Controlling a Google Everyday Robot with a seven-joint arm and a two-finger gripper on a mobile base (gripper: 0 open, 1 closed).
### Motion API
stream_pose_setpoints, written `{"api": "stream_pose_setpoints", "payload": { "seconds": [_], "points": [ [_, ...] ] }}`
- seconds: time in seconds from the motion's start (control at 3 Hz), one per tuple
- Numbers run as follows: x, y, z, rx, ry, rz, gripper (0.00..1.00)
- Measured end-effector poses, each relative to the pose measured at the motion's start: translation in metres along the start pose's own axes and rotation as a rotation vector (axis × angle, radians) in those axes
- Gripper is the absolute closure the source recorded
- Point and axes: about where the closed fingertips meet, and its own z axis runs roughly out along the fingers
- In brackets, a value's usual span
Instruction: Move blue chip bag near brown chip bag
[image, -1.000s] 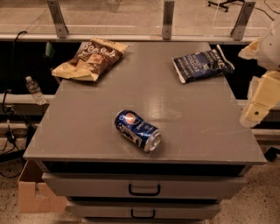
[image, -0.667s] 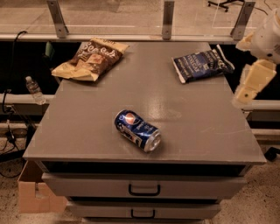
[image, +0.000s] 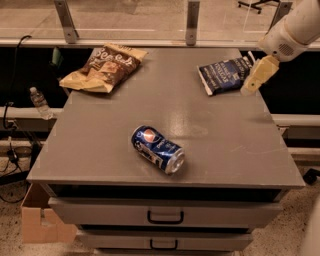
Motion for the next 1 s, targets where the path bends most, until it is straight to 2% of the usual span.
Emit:
{"api": "stream_pose_setpoints", "payload": {
  "seconds": [0.33, 0.67, 1.0],
  "points": [
    [0.002, -0.038, 0.048, 0.001, -0.036, 0.056, 0.00],
    [0.010, -0.062, 0.082, 0.007, -0.051, 0.113, 0.00],
    [0.021, -0.072, 0.090, 0.016, -0.053, 0.150, 0.16]
  ]
}}
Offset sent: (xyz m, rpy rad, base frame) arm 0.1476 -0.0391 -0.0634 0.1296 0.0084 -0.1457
